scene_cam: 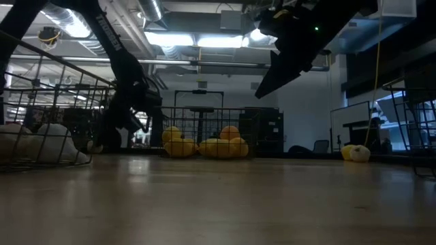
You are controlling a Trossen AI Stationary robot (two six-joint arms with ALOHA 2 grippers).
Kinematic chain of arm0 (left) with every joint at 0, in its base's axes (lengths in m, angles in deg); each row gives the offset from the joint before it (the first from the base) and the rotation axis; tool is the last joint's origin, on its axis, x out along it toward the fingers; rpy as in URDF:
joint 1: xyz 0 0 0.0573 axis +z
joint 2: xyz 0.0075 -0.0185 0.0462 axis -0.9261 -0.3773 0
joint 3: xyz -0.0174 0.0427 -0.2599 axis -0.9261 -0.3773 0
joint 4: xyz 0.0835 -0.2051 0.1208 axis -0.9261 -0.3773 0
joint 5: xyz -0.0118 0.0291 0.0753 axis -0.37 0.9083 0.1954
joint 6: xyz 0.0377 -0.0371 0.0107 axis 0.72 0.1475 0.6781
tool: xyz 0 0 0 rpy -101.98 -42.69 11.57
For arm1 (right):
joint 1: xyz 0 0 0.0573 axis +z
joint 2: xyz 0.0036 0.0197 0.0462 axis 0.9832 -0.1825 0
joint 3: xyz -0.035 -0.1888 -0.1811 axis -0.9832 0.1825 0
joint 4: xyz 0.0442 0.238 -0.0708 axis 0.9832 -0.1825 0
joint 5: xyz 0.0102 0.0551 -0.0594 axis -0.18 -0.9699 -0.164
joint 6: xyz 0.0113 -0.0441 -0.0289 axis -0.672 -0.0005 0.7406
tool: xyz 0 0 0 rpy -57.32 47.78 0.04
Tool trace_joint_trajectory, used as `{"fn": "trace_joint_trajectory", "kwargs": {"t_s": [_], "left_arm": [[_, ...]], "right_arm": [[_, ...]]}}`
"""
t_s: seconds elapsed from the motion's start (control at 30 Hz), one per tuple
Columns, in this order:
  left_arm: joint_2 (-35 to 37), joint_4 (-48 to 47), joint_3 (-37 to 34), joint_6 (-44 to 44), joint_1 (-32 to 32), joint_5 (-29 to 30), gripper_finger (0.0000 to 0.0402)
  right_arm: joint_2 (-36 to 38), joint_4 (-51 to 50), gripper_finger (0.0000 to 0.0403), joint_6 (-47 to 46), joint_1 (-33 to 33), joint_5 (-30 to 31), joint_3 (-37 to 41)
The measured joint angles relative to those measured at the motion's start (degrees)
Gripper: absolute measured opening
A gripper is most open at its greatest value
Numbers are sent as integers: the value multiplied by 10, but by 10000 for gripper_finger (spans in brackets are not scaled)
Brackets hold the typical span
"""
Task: Sort produce into baskets
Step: Put the garlic into the bottom left wire basket
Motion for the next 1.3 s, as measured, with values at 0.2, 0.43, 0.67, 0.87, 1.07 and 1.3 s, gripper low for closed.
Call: {"fn": "trace_joint_trajectory", "kwargs": {"t_s": [0.2, 0.43, 0.67, 0.87, 1.07, 1.3], "left_arm": [[-17, -15, 17, 20, 23, 10, 198], [-16, -27, 26, 40, 34, -20, 198], [-16, -44, 36, 62, 49, -56, 198], [-15, -52, 37, 87, 53, -94, 198], [-16, -43, 37, 99, 55, -160, 198], [-16, -46, 36, 100, 54, -160, 198]], "right_arm": [[0, 0, 253, 2, 0, 0, 0], [0, 1, 253, 2, 0, 0, 0], [0, 1, 253, 2, 0, 0, 0], [0, 1, 253, 3, 0, 0, 0], [0, 0, 253, 3, 0, 0, 0], [0, 0, 253, 3, 0, 0, 0]]}}
